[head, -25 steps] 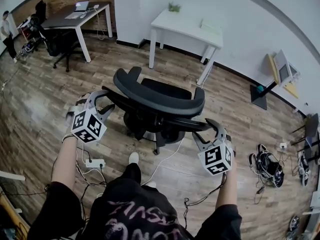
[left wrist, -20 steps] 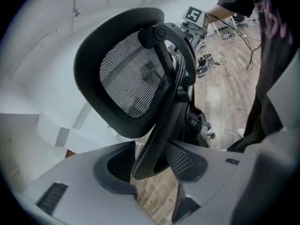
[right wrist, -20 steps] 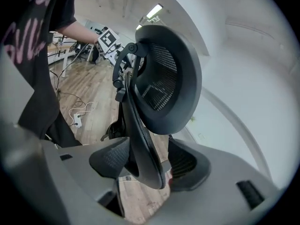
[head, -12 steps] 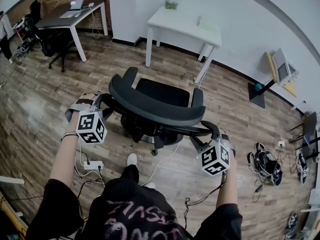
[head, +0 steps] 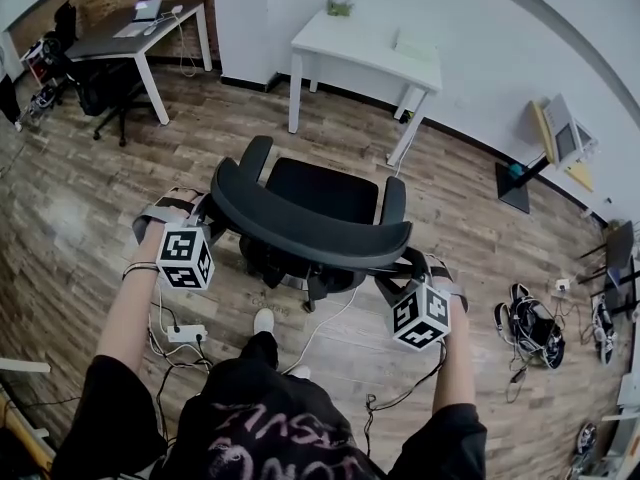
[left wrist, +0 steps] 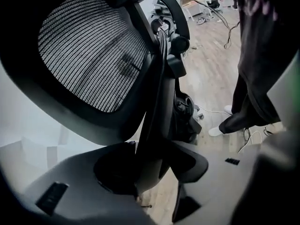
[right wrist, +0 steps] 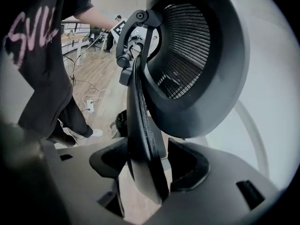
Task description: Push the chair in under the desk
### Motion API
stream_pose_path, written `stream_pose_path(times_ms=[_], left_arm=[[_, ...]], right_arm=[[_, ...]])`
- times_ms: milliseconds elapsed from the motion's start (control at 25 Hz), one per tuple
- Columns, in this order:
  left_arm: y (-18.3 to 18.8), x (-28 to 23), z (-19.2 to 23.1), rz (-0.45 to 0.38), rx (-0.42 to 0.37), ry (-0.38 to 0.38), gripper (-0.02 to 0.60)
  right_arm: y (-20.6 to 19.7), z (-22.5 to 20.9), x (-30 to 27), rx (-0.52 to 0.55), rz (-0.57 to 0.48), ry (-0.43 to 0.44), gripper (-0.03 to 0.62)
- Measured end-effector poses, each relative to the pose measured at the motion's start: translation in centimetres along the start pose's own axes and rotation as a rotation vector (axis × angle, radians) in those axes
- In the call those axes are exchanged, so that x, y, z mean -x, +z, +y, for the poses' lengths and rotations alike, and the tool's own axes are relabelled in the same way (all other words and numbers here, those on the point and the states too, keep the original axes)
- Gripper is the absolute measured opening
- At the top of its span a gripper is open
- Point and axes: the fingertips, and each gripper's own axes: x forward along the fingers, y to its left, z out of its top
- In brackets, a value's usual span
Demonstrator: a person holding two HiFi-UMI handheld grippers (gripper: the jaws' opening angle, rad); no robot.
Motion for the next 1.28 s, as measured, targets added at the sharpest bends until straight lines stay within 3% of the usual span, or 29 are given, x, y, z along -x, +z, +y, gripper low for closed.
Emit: stream_pose_path(times_ms=[240, 880, 1280], left_arm=[[-0.1, -0.9, -0.1, 0.026, -0.052, -0.004, 0.219], [-1.0, -2.6, 0.3, 0.074, -0.131, -0.015, 0.170], [-1.0, -3.4, 0.7, 0.049, -0.119, -0.054, 0.165]], right_arm=[[-0.6, 0.1, -1.3, 0.037, 0.032, 0.007, 0.258], [-1.6, -0.1, -3.6, 0.094, 0.105, 0.012, 0.164], [-1.9, -0.8, -4.1, 0.089, 0.134, 0.039, 0.147]])
